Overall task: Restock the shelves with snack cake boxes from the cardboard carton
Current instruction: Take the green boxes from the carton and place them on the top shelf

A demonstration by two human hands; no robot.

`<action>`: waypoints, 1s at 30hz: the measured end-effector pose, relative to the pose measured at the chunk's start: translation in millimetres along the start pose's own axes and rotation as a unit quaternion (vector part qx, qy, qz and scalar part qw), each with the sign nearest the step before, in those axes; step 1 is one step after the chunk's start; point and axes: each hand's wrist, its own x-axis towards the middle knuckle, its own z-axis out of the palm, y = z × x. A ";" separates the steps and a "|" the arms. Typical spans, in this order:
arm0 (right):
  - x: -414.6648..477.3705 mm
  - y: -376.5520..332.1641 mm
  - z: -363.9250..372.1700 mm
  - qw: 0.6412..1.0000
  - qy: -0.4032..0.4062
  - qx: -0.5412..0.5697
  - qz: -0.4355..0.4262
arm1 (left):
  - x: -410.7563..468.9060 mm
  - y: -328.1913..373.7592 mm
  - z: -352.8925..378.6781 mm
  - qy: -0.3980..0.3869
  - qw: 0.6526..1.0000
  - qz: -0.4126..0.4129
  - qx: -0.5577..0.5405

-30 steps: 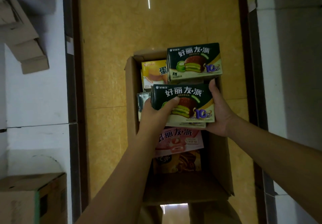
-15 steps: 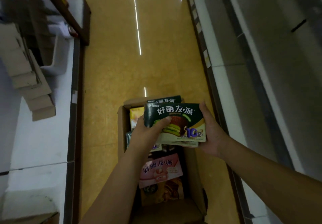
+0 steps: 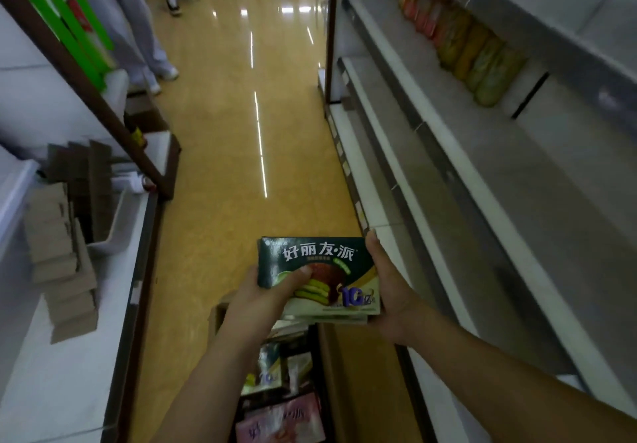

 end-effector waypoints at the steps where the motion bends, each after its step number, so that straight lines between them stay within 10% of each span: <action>1: -7.3 -12.1 1.1 1.000 -0.006 -0.001 -0.009 | -4.6 12.7 4.9 0.005 1.000 0.005 -0.001; 30: -264.5 -206.6 110.6 0.963 0.041 -0.077 -0.255 | -157.7 300.3 40.3 -0.104 0.969 0.224 -0.001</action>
